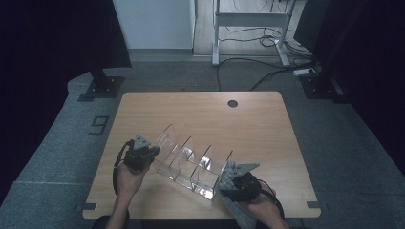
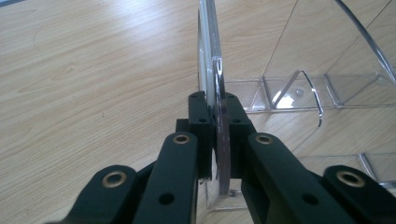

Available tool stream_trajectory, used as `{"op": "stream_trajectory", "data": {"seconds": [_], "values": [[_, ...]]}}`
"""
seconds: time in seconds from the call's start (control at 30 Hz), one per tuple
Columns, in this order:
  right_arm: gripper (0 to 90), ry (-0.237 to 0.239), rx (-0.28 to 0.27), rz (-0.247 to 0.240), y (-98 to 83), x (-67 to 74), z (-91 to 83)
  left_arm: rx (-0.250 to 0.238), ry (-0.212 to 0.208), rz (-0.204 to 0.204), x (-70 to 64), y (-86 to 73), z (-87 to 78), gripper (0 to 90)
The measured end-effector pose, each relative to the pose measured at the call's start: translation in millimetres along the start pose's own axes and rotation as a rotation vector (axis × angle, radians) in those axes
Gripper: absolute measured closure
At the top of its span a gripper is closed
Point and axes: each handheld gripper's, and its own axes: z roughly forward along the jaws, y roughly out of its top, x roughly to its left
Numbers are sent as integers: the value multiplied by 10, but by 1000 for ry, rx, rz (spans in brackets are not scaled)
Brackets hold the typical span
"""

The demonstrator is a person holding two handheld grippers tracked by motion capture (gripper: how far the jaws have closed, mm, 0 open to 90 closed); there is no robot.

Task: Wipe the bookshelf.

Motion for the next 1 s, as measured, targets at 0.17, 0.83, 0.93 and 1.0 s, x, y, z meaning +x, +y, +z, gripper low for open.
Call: {"op": "stream_trajectory", "data": {"seconds": [0.17,0.83,0.93,1.0], "values": [[600,-22,1,19,22,-73,8,2,-8,2,11,1,-1,860],[597,-109,4,124,83,-504,59,9,-13,7,14,8,-2,859],[597,-121,6,123,98,-544,57,10,-13,8,14,8,-2,859],[597,-133,8,124,107,-571,57,10,-13,8,14,8,-2,859]]}}
